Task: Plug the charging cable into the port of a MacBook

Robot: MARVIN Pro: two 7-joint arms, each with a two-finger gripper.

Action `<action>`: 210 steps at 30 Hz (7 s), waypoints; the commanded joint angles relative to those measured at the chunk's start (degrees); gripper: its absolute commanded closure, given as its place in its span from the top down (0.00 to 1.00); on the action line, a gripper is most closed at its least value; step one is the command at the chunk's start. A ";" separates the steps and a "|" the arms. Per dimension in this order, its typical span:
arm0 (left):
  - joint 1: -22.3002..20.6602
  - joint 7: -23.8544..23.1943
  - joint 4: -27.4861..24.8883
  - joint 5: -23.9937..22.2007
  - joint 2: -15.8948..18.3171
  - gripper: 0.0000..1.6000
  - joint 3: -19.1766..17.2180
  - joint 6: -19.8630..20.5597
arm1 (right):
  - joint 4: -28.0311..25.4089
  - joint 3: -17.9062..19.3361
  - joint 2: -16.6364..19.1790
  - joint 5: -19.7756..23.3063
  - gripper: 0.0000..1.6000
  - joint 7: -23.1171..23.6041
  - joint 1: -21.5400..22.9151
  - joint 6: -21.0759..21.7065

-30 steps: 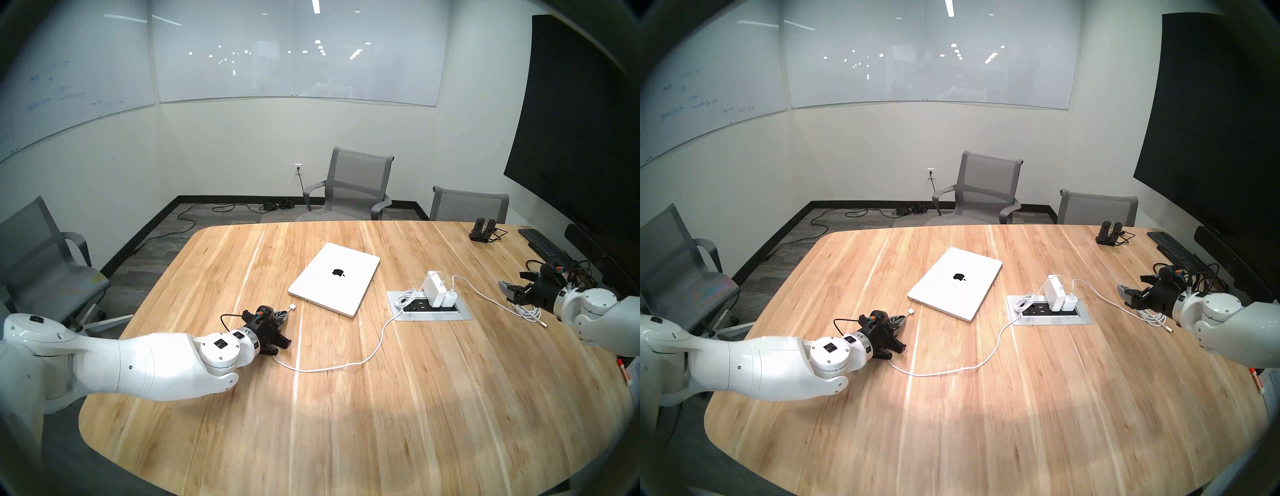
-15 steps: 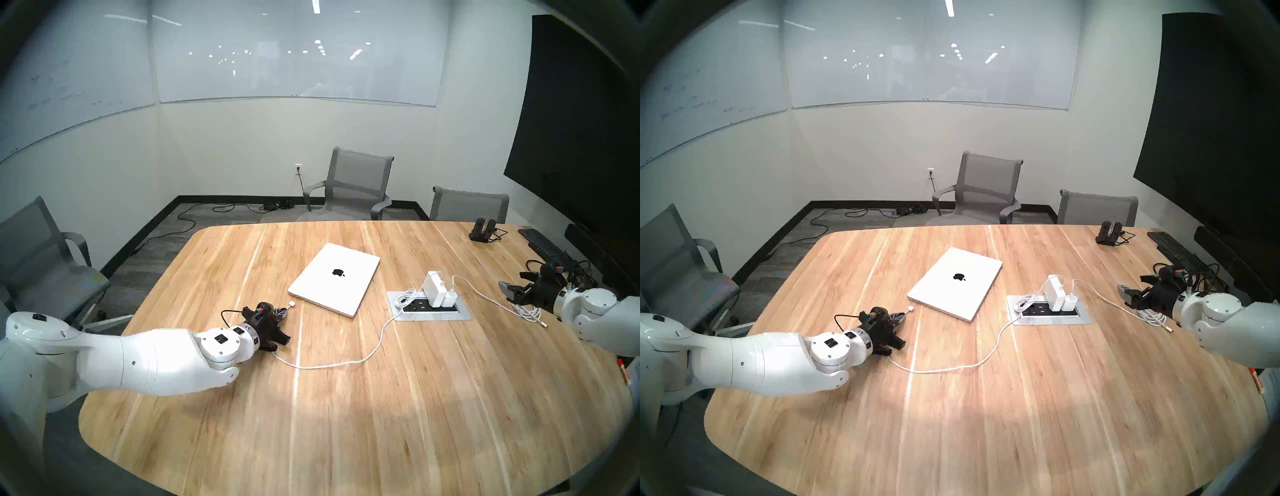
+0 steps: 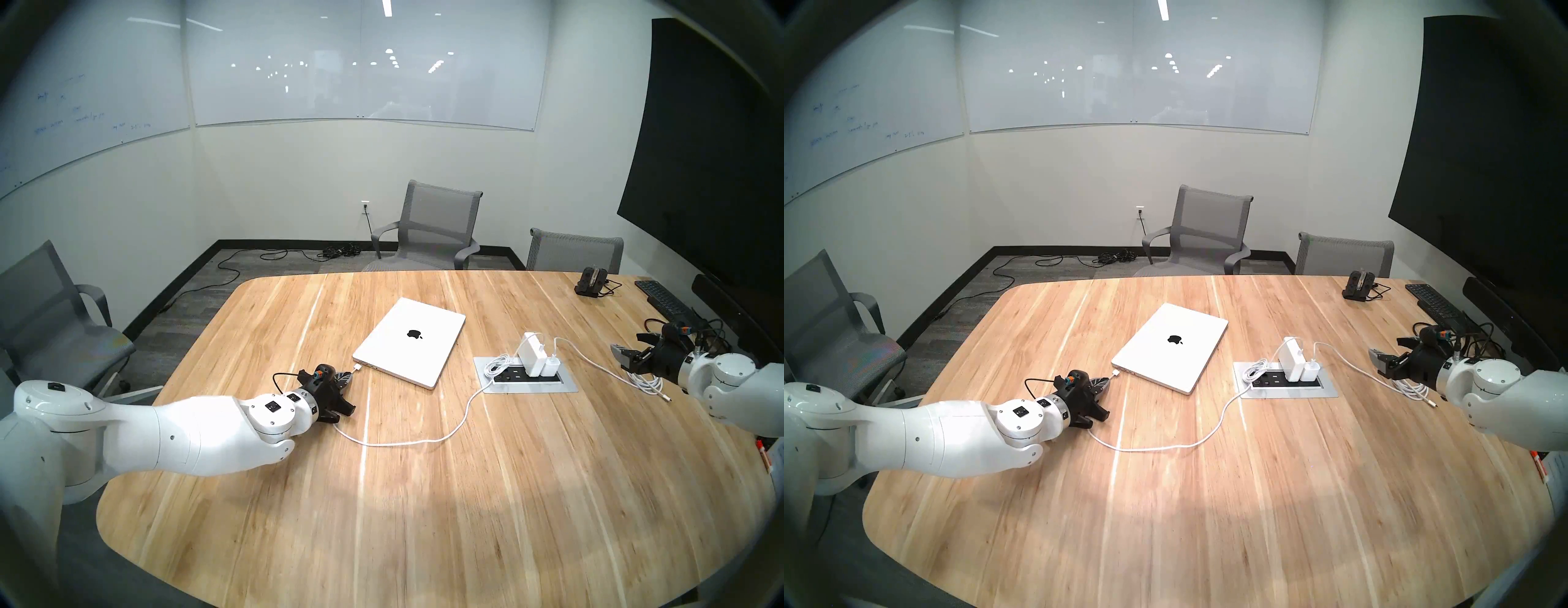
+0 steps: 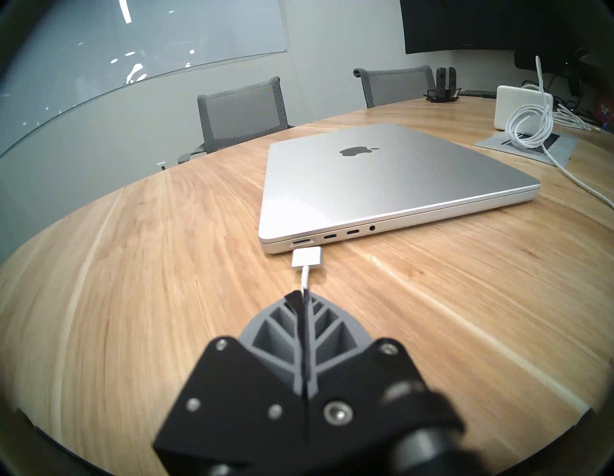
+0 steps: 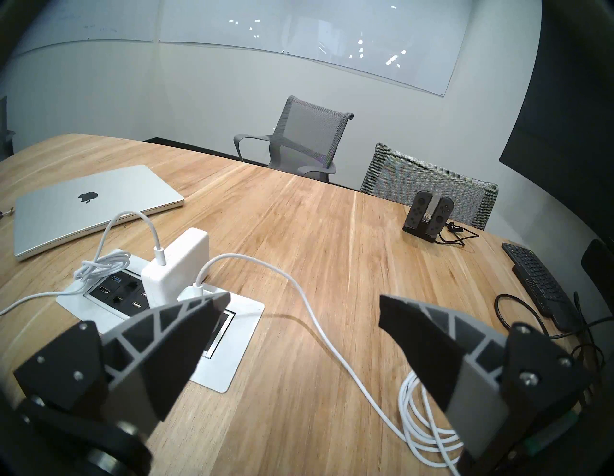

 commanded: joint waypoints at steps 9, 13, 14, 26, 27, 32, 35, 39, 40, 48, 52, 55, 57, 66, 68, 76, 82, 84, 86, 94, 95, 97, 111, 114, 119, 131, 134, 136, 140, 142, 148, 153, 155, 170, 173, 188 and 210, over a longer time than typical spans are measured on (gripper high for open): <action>0.40 -2.07 5.11 -0.66 -4.00 0.00 -0.31 0.41 | -0.13 0.41 0.13 -0.14 1.00 0.14 0.91 -0.35; 0.33 -2.30 5.71 -0.55 -4.45 0.00 -0.38 0.71 | -0.13 0.41 0.13 -0.14 1.00 0.14 0.91 -0.35; 0.33 -2.34 5.80 -0.56 -4.50 0.00 -0.40 0.72 | -0.13 0.41 0.13 -0.14 1.00 0.14 0.92 -0.35; -1.27 -1.22 3.35 0.58 -2.28 0.00 0.36 2.42 | -0.13 0.34 0.13 -0.14 1.00 0.14 0.98 -0.36; -1.39 -1.14 3.11 0.68 -1.97 0.00 0.42 2.54 | -0.13 0.34 0.13 -0.14 1.00 0.14 0.97 -0.36; -1.88 -0.84 2.50 1.03 -1.01 0.00 0.55 3.02 | -0.13 0.39 0.13 -0.14 1.00 0.14 0.93 -0.36; -2.29 -0.71 2.36 1.12 -0.70 0.00 0.54 3.29 | -0.13 0.40 0.13 -0.14 1.00 0.14 0.92 -0.35; -2.58 -0.94 3.17 0.94 -0.92 0.00 0.38 3.30 | -0.13 0.41 0.13 -0.14 1.00 0.14 0.91 -0.35; -2.64 -1.01 3.50 0.91 -1.08 0.00 0.33 3.29 | -0.13 0.42 0.13 -0.14 1.00 0.14 0.90 -0.35; -2.76 -1.87 5.28 0.57 -2.57 0.00 -0.11 3.47 | -0.13 0.37 0.13 -0.14 1.00 0.14 0.95 -0.36; -2.64 -1.98 5.55 0.76 -3.28 0.00 -0.06 3.55 | -0.13 0.39 0.13 -0.14 1.00 0.14 0.93 -0.35; -2.33 -1.41 5.30 0.85 -3.72 0.00 0.02 3.59 | -0.13 0.43 0.13 -0.14 1.00 0.14 0.89 -0.35; -2.28 -1.01 4.43 0.91 -3.61 0.00 0.09 3.79 | -0.12 0.46 0.13 -0.14 1.00 0.14 0.86 -0.35; -1.60 1.02 1.65 1.23 -2.90 0.00 0.56 4.04 | -0.12 0.49 0.13 -0.14 1.00 0.14 0.83 -0.34; -1.47 1.43 1.10 1.39 -2.78 0.00 0.58 4.13 | -0.12 0.48 0.13 -0.14 1.00 0.14 0.84 -0.35; -1.26 2.81 0.62 2.18 -2.70 0.00 0.88 4.80 | -0.13 0.37 0.13 -0.14 1.00 0.14 0.95 -0.36; -0.75 2.25 2.77 2.00 -3.16 0.00 0.81 4.15 | -0.13 0.36 0.13 -0.14 1.00 0.14 0.96 -0.36; -0.79 2.08 3.06 2.03 -3.26 0.00 0.79 4.05 | -0.13 0.36 0.13 -0.14 1.00 0.14 0.96 -0.36; -0.83 1.79 3.55 2.04 -3.47 0.00 0.80 3.94 | -0.13 0.36 0.13 -0.14 1.00 0.14 0.96 -0.36; -1.23 0.56 5.96 2.06 -4.80 0.00 0.98 4.21 | -0.13 0.37 0.13 -0.14 1.00 0.14 0.95 -0.36; -1.39 0.28 6.40 2.21 -5.04 0.00 1.08 4.32 | -0.13 0.37 0.13 -0.14 1.00 0.14 0.95 -0.36; -1.71 0.10 7.39 2.79 -5.67 0.00 1.41 4.73 | -0.13 0.39 0.13 -0.14 1.00 0.14 0.93 -0.35; -3.04 0.48 8.55 5.08 -6.38 0.00 2.81 7.56 | -0.13 0.43 0.13 -0.14 1.00 0.14 0.89 -0.35; -3.09 0.62 8.49 5.22 -6.32 0.00 2.80 7.81 | -0.13 0.43 0.13 -0.14 1.00 0.14 0.89 -0.35; -3.39 1.14 8.32 5.90 -6.23 0.00 3.10 8.50 | -0.13 0.44 0.13 -0.14 1.00 0.14 0.89 -0.35; -3.92 1.39 7.80 6.40 -5.43 0.00 3.27 8.76 | -0.13 0.43 0.13 -0.14 1.00 0.14 0.89 -0.35; -4.06 1.31 7.82 6.67 -5.45 0.00 3.56 8.74 | -0.13 0.43 0.13 -0.14 1.00 0.14 0.89 -0.35; -4.06 1.34 7.76 6.77 -5.53 0.00 3.67 8.68 | -0.13 0.42 0.13 -0.14 1.00 0.14 0.90 -0.35; -4.35 1.42 7.61 7.56 -5.75 0.00 4.27 9.03 | -0.13 0.43 0.13 -0.14 1.00 0.14 0.89 -0.35; -4.56 1.48 7.57 8.38 -5.88 0.00 4.68 9.31 | -0.13 0.44 0.13 -0.14 1.00 0.14 0.89 -0.35; -4.34 1.57 7.78 8.25 -6.22 0.00 4.31 9.41 | -0.13 0.42 0.13 -0.14 1.00 0.14 0.90 -0.35; -4.32 1.61 8.20 8.35 -6.57 0.00 4.19 9.67 | -0.13 0.42 0.13 -0.14 1.00 0.14 0.90 -0.35; -4.35 1.59 8.40 8.40 -6.69 0.00 4.19 9.70 | -0.13 0.42 0.13 -0.14 1.00 0.14 0.90 -0.35; -5.80 0.79 9.58 8.62 -8.08 0.00 4.28 10.57 | -0.13 0.35 0.13 -0.14 1.00 0.14 0.97 -0.36; -6.14 0.77 9.50 8.90 -8.40 0.00 4.48 10.94 | -0.13 0.37 0.13 -0.14 1.00 0.14 0.95 -0.36; -7.21 2.52 6.05 9.96 -8.11 0.00 5.07 13.14 | -0.13 0.44 0.13 -0.14 1.00 0.14 0.88 -0.35; -7.46 4.80 4.47 11.74 -7.81 0.00 6.53 15.00 | -0.13 0.34 0.13 -0.14 1.00 0.14 0.97 -0.36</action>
